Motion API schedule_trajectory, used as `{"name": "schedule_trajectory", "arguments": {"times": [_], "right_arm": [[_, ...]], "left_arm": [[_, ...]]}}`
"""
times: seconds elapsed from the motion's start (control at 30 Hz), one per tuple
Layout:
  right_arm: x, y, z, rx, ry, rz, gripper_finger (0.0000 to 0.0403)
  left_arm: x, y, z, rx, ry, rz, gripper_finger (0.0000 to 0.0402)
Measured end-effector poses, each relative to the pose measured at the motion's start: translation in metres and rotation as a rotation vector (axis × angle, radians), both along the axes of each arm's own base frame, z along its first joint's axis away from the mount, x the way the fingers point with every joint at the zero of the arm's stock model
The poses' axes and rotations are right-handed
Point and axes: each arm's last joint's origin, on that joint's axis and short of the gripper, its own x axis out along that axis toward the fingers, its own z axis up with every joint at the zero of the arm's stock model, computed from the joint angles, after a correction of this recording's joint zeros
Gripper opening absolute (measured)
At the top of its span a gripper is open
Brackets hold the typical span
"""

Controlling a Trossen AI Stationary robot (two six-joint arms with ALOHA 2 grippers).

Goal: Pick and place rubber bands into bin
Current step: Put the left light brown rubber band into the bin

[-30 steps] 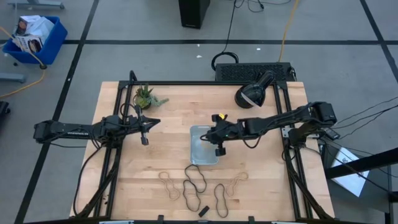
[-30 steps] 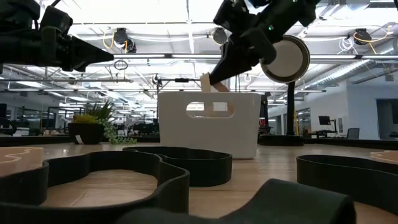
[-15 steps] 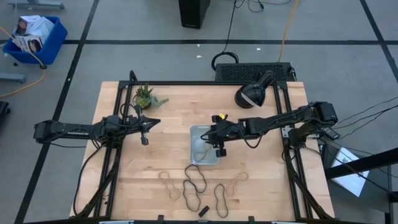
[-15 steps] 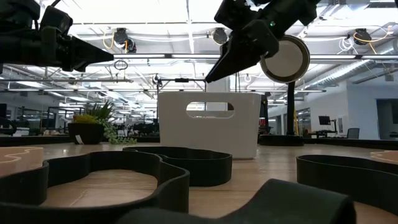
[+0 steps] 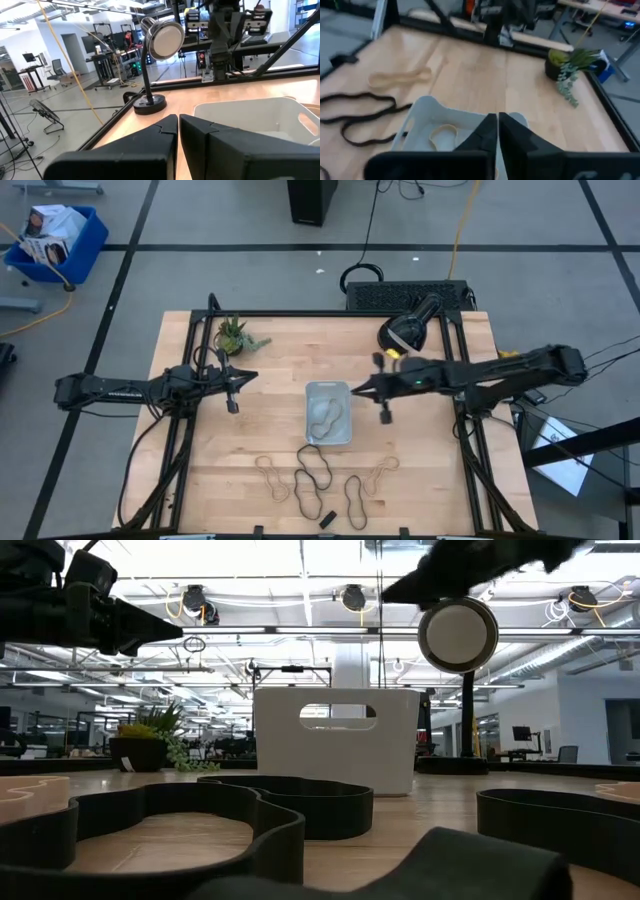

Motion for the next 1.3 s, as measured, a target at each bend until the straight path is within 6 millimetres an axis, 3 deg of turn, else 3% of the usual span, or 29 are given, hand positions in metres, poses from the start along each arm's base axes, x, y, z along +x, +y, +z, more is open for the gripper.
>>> {"name": "schedule_trajectory", "arguments": {"times": [0.3,0.4,0.6,0.77,0.97,1.2,1.3], "right_arm": [[-0.073,0.012,-0.012,0.102,-0.236,0.063,0.0001],[-0.091,0.015,-0.021,0.113,-0.36,0.107,0.0001],[-0.117,0.015,-0.047,0.124,-0.423,0.138,0.0001],[-0.129,0.011,-0.054,0.128,-0.476,0.168,0.0],[-0.134,0.008,-0.065,0.149,-0.365,0.133,0.0],[-0.136,0.009,-0.087,0.19,-0.323,0.176,0.0],[-0.136,0.011,-0.085,0.179,-0.36,0.242,0.0]], "left_arm": [[0.0,0.0,0.0,0.084,0.019,0.01,0.0026],[0.0,0.0,0.0,0.085,0.019,0.011,0.0026],[0.0,0.0,0.0,0.073,0.016,0.011,0.0026],[0.0,0.002,0.0,0.096,0.025,0.063,0.0026],[-0.001,0.004,0.0,0.062,0.017,0.137,0.0026],[-0.001,0.003,0.001,0.005,-0.005,0.122,0.0026],[0.0,0.002,0.0,-0.041,-0.011,0.072,0.0026]]}}
